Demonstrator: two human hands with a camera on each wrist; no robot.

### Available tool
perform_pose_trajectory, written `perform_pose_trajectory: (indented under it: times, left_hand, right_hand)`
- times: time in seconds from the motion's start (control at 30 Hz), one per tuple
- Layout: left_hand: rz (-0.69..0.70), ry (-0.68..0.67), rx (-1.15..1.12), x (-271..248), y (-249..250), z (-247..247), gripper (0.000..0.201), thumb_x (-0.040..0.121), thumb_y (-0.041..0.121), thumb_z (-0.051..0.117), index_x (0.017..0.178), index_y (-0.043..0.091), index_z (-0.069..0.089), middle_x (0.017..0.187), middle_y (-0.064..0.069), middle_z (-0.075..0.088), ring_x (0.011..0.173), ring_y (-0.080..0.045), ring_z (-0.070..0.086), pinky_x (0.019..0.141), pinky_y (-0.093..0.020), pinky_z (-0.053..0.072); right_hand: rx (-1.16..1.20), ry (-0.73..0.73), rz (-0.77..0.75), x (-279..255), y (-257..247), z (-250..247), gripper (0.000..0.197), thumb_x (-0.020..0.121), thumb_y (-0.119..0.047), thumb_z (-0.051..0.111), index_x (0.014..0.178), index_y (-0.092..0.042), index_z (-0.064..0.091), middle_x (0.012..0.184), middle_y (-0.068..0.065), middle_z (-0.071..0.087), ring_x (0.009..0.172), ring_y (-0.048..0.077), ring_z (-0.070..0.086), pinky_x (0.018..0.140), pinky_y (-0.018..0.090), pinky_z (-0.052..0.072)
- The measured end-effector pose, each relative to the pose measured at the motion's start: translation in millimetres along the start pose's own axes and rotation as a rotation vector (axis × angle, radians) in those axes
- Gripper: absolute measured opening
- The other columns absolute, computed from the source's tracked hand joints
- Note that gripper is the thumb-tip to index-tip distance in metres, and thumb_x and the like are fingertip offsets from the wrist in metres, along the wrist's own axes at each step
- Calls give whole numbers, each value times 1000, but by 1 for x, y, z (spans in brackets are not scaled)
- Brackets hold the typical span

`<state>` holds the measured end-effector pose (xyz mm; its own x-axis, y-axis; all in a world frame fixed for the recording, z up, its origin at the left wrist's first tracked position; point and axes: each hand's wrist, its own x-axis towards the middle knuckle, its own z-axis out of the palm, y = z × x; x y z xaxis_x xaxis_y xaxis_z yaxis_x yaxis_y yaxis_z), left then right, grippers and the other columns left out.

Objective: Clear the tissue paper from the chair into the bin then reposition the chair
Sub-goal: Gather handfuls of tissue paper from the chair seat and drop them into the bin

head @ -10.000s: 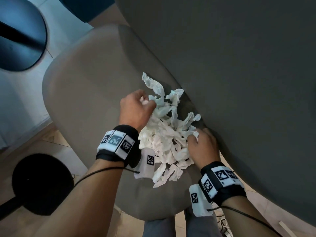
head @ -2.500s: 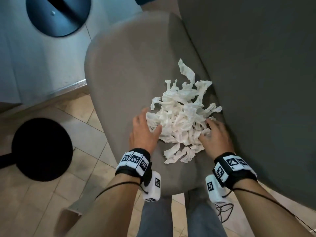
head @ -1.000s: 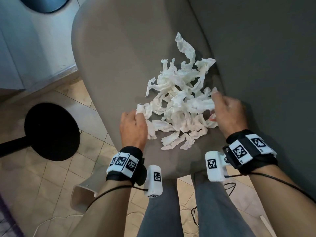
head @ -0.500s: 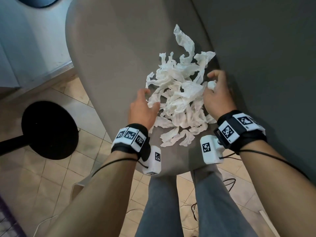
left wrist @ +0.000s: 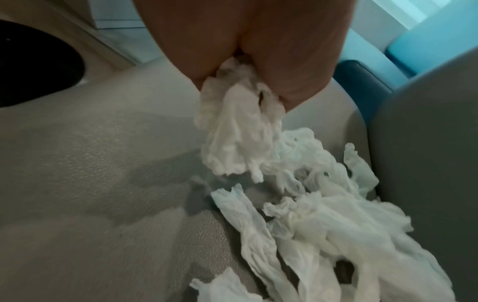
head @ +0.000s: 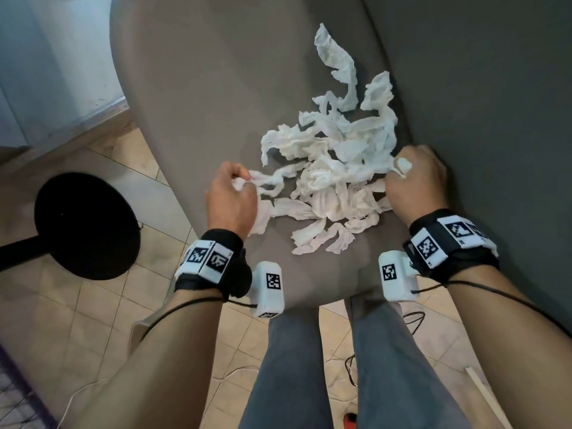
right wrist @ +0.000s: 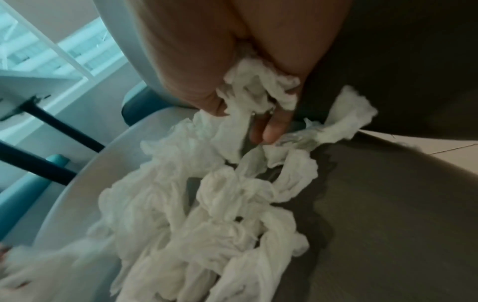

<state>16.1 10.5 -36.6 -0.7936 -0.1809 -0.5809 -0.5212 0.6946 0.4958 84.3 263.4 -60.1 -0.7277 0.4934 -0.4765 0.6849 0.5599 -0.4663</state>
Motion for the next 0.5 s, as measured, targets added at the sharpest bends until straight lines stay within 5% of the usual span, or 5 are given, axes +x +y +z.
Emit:
perform_pose_trajectory:
  times: [0.1,0.27,0.37,0.5]
  left_hand:
    - [39,70,-131,-11,-6,-12,34,73,3,41,79,31,59,76,11,63,75,-18,63,72,-29,53]
    - [-17,37,-119,-31,-13,-12,16,77,22,48,69,25,61,63,4,55,59,-18,49,63,-30,44]
    - [16,-62,43,-37,-17,0,9,85,32,56,84,26,61,74,2,64,75,-24,60,70,-33,49]
    - [60,-199,244,-36,-24,20,26,90,28,58,116,29,56,101,7,59,93,-18,56,81,-27,41]
  right_hand:
    - [183,36,63,-12,3,-10,7,74,0,55,76,-7,54,75,9,62,65,24,55,56,26,41]
    - [289,69,138,-29,2,-18,24,78,0,47,81,-24,45,72,-6,49,65,20,47,60,29,39]
    - [320,12,209,-37,5,-13,21,80,-9,53,95,-24,50,76,-13,54,66,13,53,67,31,45]
    - [164,-73,220,-41,13,-1,32,83,-25,58,114,-29,51,102,-1,66,86,26,61,76,33,49]
